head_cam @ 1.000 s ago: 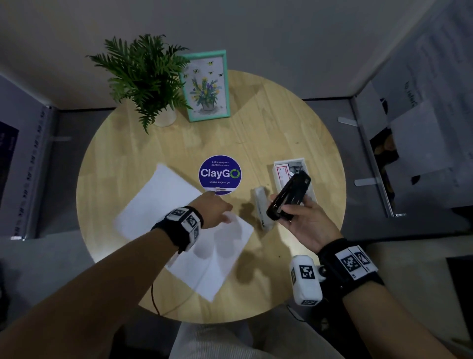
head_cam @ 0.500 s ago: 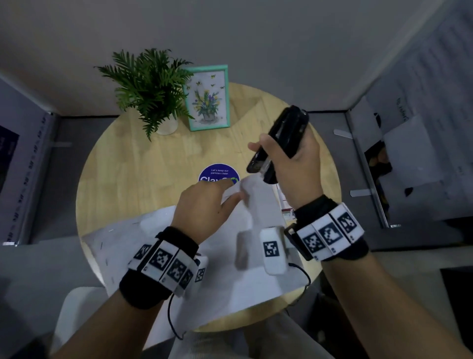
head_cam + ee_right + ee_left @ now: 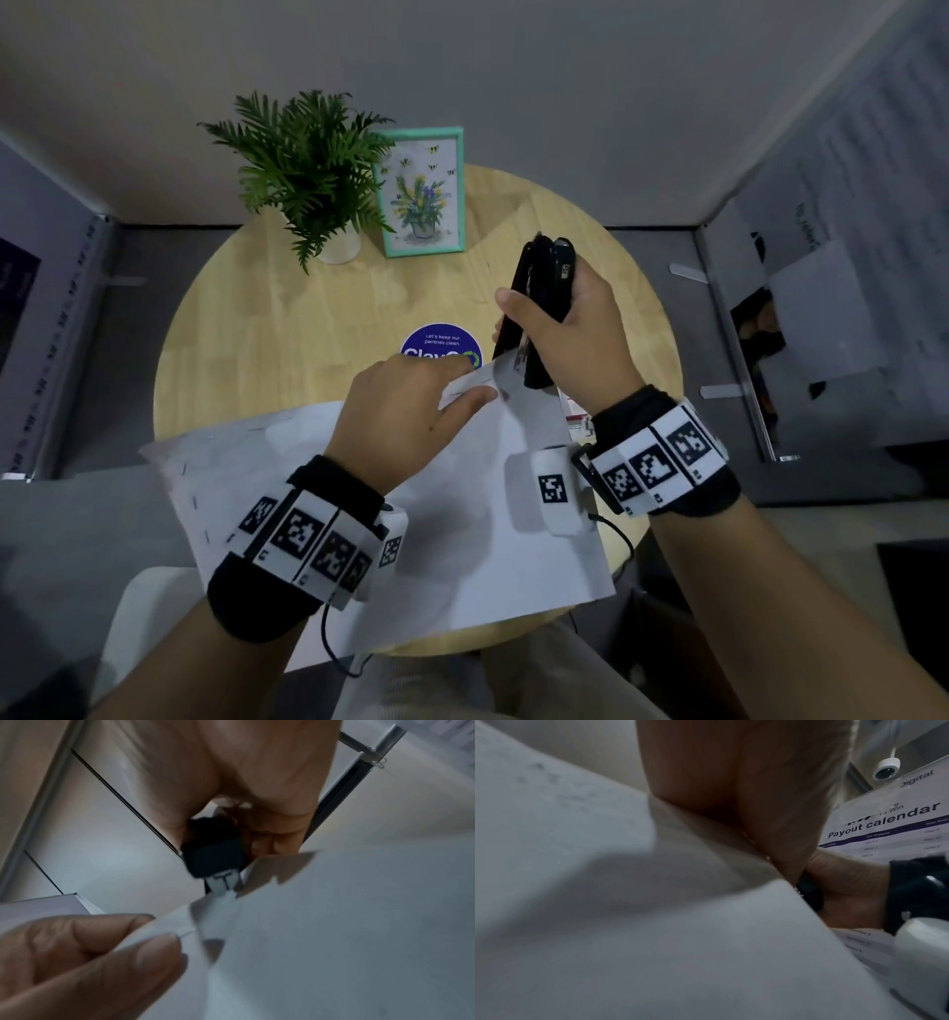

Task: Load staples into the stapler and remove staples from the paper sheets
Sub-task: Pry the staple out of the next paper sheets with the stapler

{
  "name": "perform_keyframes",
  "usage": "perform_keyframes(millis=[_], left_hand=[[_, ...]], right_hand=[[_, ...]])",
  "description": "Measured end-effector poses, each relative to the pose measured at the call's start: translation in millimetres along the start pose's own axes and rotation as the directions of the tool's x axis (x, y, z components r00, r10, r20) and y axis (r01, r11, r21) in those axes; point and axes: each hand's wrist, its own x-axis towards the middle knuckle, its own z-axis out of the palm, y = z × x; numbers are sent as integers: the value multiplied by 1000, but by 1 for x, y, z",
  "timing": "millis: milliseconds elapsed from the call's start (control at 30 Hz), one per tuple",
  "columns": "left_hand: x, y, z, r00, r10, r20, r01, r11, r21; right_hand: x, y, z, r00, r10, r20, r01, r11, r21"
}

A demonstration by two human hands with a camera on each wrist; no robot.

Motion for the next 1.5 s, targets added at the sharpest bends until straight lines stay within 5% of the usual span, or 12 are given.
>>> perform_keyframes(millis=[800, 1033, 1200, 1333, 1500], left_hand=[[-4, 14, 8, 994, -22, 103, 21, 1000, 6], [-10, 11, 16, 997, -78, -4, 78, 997, -5], [-16, 6, 15, 973, -82, -216, 90, 996, 25], [-20, 5, 11, 915, -8, -403, 43, 996, 77], [-24, 14, 10, 835, 188, -517, -127, 980, 151]], right_hand=[[-13, 16, 18, 978, -39, -204, 48, 998, 41], [-18, 14, 11, 984, 11, -180, 14, 991, 133], [-17, 1, -18, 931, 157, -330, -16, 920, 391], [-32, -3, -35, 923, 344, -171, -220, 838, 500], [-58, -12, -31, 898, 425, 115, -422, 756, 500]])
